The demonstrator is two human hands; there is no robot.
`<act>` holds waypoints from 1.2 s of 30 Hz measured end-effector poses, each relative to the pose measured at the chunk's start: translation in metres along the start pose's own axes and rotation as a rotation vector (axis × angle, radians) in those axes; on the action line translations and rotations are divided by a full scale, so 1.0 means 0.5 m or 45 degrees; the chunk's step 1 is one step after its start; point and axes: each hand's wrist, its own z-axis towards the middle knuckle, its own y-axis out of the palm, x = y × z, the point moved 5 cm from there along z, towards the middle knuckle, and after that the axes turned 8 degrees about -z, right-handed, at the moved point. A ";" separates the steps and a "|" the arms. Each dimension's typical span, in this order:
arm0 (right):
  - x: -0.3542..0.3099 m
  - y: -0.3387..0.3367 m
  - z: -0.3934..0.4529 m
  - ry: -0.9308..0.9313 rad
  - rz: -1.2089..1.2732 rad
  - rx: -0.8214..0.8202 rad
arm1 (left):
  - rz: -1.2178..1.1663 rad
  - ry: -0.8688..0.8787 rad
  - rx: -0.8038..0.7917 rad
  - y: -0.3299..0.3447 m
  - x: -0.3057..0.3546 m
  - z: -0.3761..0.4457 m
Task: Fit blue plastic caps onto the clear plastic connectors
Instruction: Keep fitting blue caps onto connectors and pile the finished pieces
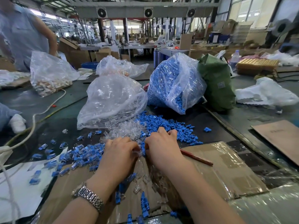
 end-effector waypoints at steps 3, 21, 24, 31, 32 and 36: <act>0.009 0.001 -0.013 -0.041 0.141 0.011 | -0.064 0.071 -0.007 -0.007 0.011 -0.006; 0.074 -0.015 -0.018 0.133 1.077 0.178 | -1.319 -0.305 -0.082 -0.034 0.001 -0.017; 0.072 -0.020 -0.018 0.050 1.322 0.227 | -1.705 -0.476 -0.122 -0.030 -0.011 -0.018; 0.035 -0.030 -0.024 -0.191 1.174 0.286 | -1.980 -0.578 -0.254 -0.020 -0.012 -0.018; 0.032 -0.032 -0.025 -0.200 1.101 0.314 | -1.988 -0.597 -0.260 -0.018 -0.013 -0.018; 0.032 -0.038 -0.028 -0.221 0.878 0.347 | -2.032 -0.619 -0.335 -0.019 -0.018 -0.023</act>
